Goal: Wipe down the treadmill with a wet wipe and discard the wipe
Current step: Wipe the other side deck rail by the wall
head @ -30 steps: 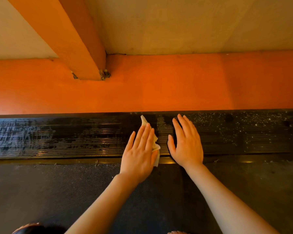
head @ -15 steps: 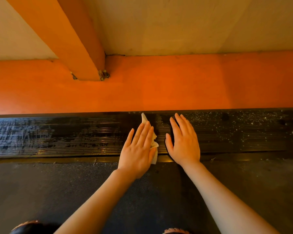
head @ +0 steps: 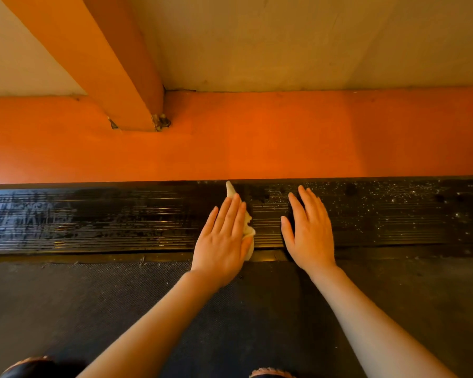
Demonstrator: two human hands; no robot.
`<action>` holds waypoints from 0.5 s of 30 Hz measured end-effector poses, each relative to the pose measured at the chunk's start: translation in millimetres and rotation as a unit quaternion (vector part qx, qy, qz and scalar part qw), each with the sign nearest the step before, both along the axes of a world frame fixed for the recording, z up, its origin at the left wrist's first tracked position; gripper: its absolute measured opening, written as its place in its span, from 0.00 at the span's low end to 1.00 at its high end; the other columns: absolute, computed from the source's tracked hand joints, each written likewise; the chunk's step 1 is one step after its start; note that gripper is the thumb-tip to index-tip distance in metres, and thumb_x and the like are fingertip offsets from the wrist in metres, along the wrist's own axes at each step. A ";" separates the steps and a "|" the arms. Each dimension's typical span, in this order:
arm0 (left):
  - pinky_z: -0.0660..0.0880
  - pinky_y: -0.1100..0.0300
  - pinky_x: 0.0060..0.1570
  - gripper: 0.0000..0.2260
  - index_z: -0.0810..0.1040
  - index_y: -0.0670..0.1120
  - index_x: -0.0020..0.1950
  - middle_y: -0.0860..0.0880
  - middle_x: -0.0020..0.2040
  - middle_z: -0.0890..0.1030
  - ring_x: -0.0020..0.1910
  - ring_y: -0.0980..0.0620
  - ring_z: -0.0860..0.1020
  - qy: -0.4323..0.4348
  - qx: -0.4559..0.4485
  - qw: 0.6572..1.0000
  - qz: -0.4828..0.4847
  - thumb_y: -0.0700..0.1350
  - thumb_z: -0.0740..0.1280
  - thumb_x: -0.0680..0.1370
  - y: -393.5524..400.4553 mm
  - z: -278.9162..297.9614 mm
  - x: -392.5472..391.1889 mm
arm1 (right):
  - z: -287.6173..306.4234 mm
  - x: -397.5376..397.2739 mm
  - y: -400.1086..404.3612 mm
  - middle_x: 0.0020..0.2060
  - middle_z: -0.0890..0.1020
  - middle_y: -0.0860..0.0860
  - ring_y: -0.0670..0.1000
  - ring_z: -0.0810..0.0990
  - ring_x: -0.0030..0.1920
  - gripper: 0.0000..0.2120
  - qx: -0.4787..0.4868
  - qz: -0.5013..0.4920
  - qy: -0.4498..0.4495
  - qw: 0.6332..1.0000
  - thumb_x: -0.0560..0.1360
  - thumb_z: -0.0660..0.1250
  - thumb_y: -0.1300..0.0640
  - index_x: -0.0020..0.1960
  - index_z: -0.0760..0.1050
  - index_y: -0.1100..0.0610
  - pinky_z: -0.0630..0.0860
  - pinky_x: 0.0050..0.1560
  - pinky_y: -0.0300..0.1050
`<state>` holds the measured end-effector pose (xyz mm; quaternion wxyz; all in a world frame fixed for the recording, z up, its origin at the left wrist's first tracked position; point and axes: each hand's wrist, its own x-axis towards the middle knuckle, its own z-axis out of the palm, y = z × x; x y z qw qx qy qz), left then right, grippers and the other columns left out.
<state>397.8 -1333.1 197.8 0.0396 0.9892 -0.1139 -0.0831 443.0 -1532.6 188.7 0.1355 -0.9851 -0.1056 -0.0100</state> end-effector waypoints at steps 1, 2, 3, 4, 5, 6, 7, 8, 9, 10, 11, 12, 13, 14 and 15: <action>0.51 0.48 0.75 0.28 0.56 0.41 0.79 0.41 0.79 0.53 0.79 0.44 0.52 -0.001 -0.005 1.000 0.000 0.56 0.47 0.84 -0.6 -2.3 -6.6 | -0.6 -0.4 -0.5 0.73 0.69 0.60 0.60 0.66 0.74 0.27 -0.001 -0.002 -0.002 1.000 0.81 0.51 0.46 0.72 0.70 0.61 0.63 0.73 0.56; 0.52 0.47 0.75 0.28 0.56 0.41 0.79 0.41 0.79 0.54 0.78 0.43 0.53 0.001 -0.006 1.000 0.002 0.56 0.48 0.84 -1.3 -3.7 -8.4 | -1.3 -0.7 0.0 0.72 0.70 0.60 0.60 0.67 0.73 0.27 -0.002 -0.003 -0.005 1.000 0.81 0.51 0.46 0.72 0.70 0.61 0.62 0.72 0.55; 0.52 0.47 0.76 0.28 0.56 0.41 0.79 0.41 0.79 0.54 0.79 0.44 0.53 0.003 -0.004 1.000 0.007 0.56 0.48 0.84 -2.6 -3.0 -5.4 | -2.2 -1.0 0.6 0.72 0.70 0.60 0.60 0.67 0.73 0.27 -0.004 -0.004 -0.009 1.000 0.81 0.51 0.46 0.72 0.70 0.61 0.61 0.72 0.54; 0.51 0.47 0.77 0.28 0.55 0.41 0.79 0.41 0.79 0.52 0.79 0.44 0.51 0.007 0.001 1.000 0.011 0.57 0.46 0.83 -4.4 -1.8 1.3 | -3.2 -1.3 1.1 0.72 0.70 0.60 0.60 0.67 0.73 0.26 -0.005 -0.004 -0.011 1.000 0.81 0.51 0.47 0.72 0.70 0.61 0.61 0.72 0.54; 0.48 0.48 0.77 0.29 0.52 0.42 0.80 0.42 0.80 0.49 0.79 0.45 0.48 0.014 0.007 1.000 0.013 0.57 0.43 0.83 -6.7 0.6 11.1 | -4.2 -1.4 1.3 0.72 0.69 0.60 0.60 0.66 0.74 0.26 -0.004 -0.005 -0.012 1.000 0.81 0.51 0.47 0.72 0.70 0.61 0.61 0.72 0.53; 0.43 0.49 0.77 0.30 0.47 0.42 0.80 0.43 0.80 0.45 0.79 0.46 0.44 0.021 0.010 1.000 0.015 0.58 0.40 0.82 -8.9 2.7 22.6 | -4.8 -1.4 1.1 0.73 0.69 0.60 0.59 0.66 0.74 0.26 -0.002 -0.006 -0.012 1.000 0.81 0.51 0.47 0.72 0.69 0.61 0.60 0.73 0.53; 0.39 0.49 0.76 0.30 0.42 0.43 0.80 0.44 0.79 0.40 0.78 0.47 0.39 0.027 0.013 0.999 0.017 0.59 0.37 0.82 -11.0 4.5 35.1 | -5.4 -1.4 0.7 0.73 0.69 0.60 0.59 0.65 0.74 0.26 -0.001 -0.006 -0.013 1.000 0.81 0.51 0.47 0.72 0.69 0.61 0.59 0.73 0.53; 0.36 0.50 0.76 0.30 0.38 0.44 0.79 0.45 0.79 0.36 0.78 0.47 0.36 0.035 0.019 0.999 0.019 0.59 0.35 0.81 -12.7 5.3 47.1 | -5.6 -1.5 0.4 0.73 0.69 0.60 0.59 0.65 0.74 0.26 0.001 -0.006 -0.015 1.000 0.81 0.51 0.47 0.72 0.69 0.61 0.59 0.73 0.52; 0.35 0.49 0.76 0.30 0.35 0.45 0.79 0.46 0.78 0.34 0.77 0.48 0.33 0.042 0.024 0.999 0.019 0.59 0.35 0.81 -14.0 5.9 56.4 | -5.4 -1.7 0.4 0.73 0.69 0.60 0.59 0.65 0.74 0.26 0.002 -0.006 -0.017 1.000 0.81 0.51 0.47 0.72 0.69 0.61 0.59 0.73 0.52; 0.34 0.49 0.76 0.30 0.34 0.45 0.78 0.46 0.78 0.33 0.77 0.48 0.32 0.047 0.029 0.998 0.018 0.60 0.34 0.81 -14.9 6.3 61.5 | -5.2 -1.5 0.6 0.73 0.69 0.60 0.59 0.65 0.74 0.26 0.002 -0.005 -0.018 1.000 0.81 0.51 0.47 0.72 0.70 0.61 0.59 0.73 0.52; 0.34 0.49 0.75 0.30 0.34 0.45 0.78 0.46 0.78 0.33 0.77 0.48 0.32 0.048 0.031 0.998 0.016 0.60 0.33 0.81 -15.5 6.4 61.8 | -5.1 -1.4 0.7 0.73 0.69 0.60 0.59 0.65 0.74 0.26 0.003 -0.005 -0.019 1.000 0.81 0.52 0.47 0.72 0.70 0.61 0.59 0.73 0.52; 0.33 0.49 0.75 0.30 0.34 0.45 0.79 0.46 0.78 0.33 0.77 0.48 0.32 0.048 0.029 0.998 0.014 0.60 0.33 0.80 -15.4 6.3 57.3 | -5.1 -1.5 0.6 0.73 0.69 0.60 0.59 0.65 0.74 0.26 0.003 -0.005 -0.019 1.000 0.81 0.52 0.47 0.72 0.70 0.61 0.59 0.73 0.52; 0.34 0.49 0.75 0.31 0.36 0.45 0.79 0.45 0.78 0.34 0.77 0.48 0.33 0.047 0.026 0.999 0.010 0.60 0.33 0.80 -15.0 5.4 48.5 | -5.4 -1.9 0.6 0.73 0.69 0.60 0.59 0.65 0.74 0.26 0.002 -0.006 -0.019 1.000 0.81 0.52 0.47 0.72 0.69 0.60 0.60 0.73 0.52; 0.36 0.49 0.76 0.31 0.40 0.44 0.80 0.45 0.79 0.37 0.78 0.47 0.36 0.038 0.019 0.999 0.006 0.59 0.35 0.81 -14.6 4.1 36.3 | -5.9 -2.3 0.6 0.73 0.69 0.60 0.59 0.65 0.74 0.26 0.001 -0.007 -0.018 1.000 0.81 0.52 0.47 0.72 0.69 0.60 0.60 0.73 0.52; 0.40 0.48 0.77 0.31 0.45 0.43 0.80 0.44 0.80 0.42 0.79 0.46 0.41 0.025 0.010 1.000 0.001 0.59 0.38 0.82 -14.1 3.3 22.7 | -6.1 -2.3 0.8 0.73 0.69 0.60 0.59 0.65 0.74 0.26 0.000 -0.007 -0.019 1.000 0.81 0.52 0.47 0.73 0.69 0.60 0.61 0.73 0.53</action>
